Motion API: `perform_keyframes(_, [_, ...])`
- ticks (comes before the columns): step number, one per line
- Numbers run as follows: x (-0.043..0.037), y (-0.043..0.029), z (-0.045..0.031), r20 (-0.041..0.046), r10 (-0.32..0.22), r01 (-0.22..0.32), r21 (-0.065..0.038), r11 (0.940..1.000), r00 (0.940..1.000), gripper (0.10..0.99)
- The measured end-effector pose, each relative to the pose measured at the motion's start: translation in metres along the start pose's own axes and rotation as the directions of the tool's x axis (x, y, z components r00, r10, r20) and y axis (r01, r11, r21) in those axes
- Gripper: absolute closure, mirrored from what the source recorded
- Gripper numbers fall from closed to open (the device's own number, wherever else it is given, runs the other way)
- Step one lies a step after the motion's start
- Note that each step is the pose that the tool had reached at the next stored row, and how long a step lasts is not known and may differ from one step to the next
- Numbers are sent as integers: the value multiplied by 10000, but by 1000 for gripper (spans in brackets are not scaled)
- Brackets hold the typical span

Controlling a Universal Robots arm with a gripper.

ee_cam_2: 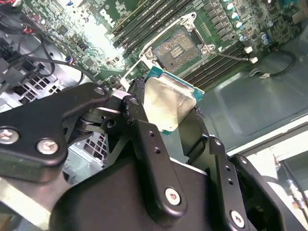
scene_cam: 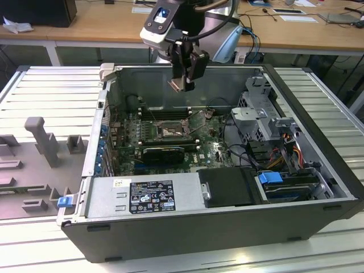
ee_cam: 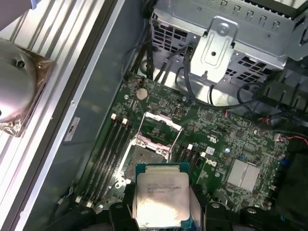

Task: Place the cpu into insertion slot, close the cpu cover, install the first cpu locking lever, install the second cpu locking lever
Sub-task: 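Place the cpu into insertion slot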

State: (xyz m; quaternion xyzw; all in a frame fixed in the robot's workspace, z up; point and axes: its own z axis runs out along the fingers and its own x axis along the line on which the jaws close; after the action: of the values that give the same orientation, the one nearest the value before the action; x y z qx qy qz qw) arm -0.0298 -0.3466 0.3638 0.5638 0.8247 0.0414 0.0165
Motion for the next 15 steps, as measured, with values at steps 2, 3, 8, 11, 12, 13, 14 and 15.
perform_keyframes(2, [0,0,0,23,259,-259,-5,9997,9997,561])
perform_keyframes(3, [0,0,1,37,425,-425,-9,9991,9991,561])
perform_keyframes(8, [0,0,2,94,1096,-1096,-26,9940,9939,561])
perform_keyframes(11, [0,0,3,122,1429,-1429,-36,9897,9897,561])
perform_keyframes(12, [0,0,3,128,1495,-1495,-39,9888,9887,561])
perform_keyframes(13, [0,0,3,136,1585,-1584,-41,9874,9873,561])
perform_keyframes(14, [0,0,4,142,1654,-1654,-43,9862,9861,561])
perform_keyframes(15, [0,0,4,149,1748,-1748,-47,9846,9845,561])
